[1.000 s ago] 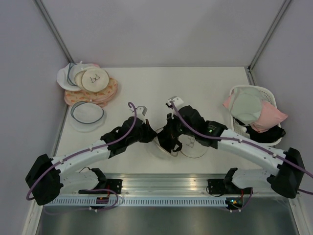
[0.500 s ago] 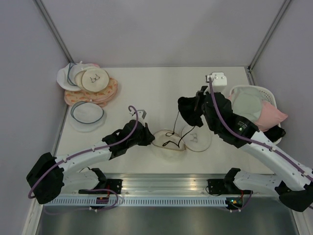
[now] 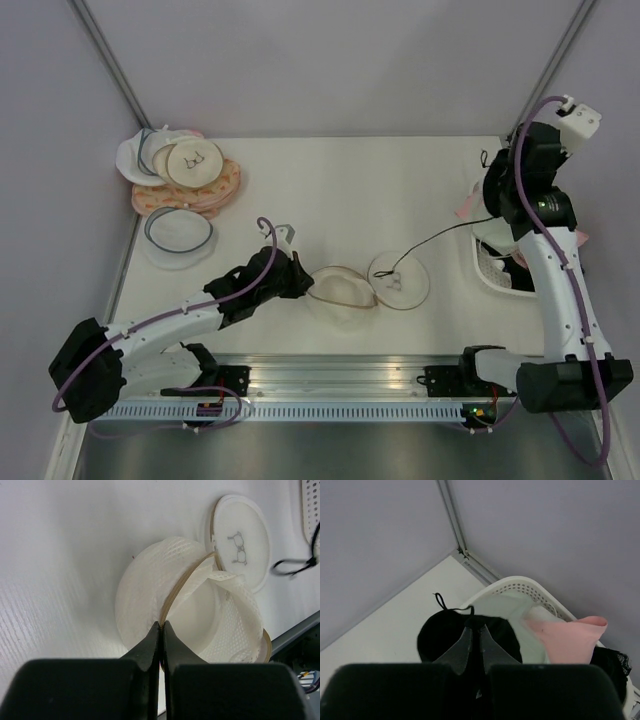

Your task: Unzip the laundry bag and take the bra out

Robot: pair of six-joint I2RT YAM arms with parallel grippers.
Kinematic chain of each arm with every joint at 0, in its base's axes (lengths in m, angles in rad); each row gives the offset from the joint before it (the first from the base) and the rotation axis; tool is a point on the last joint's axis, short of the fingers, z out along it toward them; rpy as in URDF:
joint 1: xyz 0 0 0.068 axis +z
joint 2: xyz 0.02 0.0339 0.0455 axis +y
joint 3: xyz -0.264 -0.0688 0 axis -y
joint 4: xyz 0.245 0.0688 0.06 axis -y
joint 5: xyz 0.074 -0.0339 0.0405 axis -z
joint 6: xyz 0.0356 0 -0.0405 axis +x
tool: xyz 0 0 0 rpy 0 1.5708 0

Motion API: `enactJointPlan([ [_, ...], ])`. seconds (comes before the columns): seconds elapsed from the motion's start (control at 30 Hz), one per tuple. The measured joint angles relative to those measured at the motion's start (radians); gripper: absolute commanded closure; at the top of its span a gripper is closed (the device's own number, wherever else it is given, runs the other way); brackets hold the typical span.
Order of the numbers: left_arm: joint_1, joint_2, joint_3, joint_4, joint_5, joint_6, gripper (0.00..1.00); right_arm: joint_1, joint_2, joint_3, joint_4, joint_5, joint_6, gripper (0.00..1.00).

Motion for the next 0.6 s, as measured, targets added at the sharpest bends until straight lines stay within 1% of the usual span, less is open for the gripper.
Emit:
enactJointPlan([
  [0.23,0.000,-0.052,0.000,-0.045,0.001,-0.002,0.98,-0.243,0.066,0.153,0.001,-0.089,0.066,0.99],
  [0.6,0.000,-0.111,0.026,-0.155,0.004,-0.014,0.98,-0.413,0.179,0.496,-0.039,-0.195,0.113,0.99],
])
